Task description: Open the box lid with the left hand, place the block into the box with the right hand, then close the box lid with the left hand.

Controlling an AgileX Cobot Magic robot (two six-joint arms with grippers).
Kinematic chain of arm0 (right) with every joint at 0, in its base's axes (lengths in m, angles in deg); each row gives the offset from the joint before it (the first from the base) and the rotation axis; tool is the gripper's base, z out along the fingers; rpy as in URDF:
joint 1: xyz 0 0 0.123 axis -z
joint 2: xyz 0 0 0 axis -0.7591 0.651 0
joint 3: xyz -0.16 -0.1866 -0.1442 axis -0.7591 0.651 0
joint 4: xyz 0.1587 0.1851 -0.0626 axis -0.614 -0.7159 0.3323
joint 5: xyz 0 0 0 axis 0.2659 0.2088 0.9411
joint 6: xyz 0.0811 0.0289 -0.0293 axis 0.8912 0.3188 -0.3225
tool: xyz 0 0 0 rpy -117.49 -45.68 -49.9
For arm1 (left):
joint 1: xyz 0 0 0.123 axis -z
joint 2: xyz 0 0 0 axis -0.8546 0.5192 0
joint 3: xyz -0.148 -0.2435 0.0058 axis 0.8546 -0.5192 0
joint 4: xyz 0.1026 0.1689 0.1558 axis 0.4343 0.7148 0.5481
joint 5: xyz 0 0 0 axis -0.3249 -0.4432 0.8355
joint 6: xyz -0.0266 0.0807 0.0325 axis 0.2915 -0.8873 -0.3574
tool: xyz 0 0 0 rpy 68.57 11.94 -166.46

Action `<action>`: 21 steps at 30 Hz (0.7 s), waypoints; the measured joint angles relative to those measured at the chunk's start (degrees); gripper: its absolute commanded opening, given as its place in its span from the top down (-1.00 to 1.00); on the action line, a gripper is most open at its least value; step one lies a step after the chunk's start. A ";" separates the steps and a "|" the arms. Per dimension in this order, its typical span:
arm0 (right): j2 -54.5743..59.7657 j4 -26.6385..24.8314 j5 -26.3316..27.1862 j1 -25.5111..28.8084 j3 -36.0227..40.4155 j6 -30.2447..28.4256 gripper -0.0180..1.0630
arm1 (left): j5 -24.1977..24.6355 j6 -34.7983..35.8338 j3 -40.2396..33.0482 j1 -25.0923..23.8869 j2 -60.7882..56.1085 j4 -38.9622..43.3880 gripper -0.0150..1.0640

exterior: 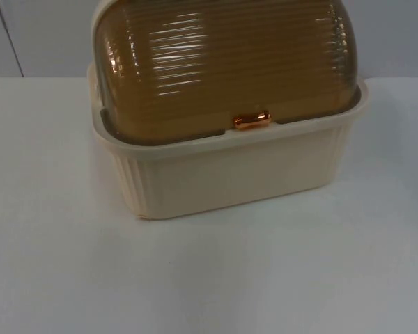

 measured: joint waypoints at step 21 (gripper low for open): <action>6.27 0.45 4.49 0.00 0.00 1.36 -0.97 | -4.37 -9.62 9.31 7.58 17.29 -7.40 -0.97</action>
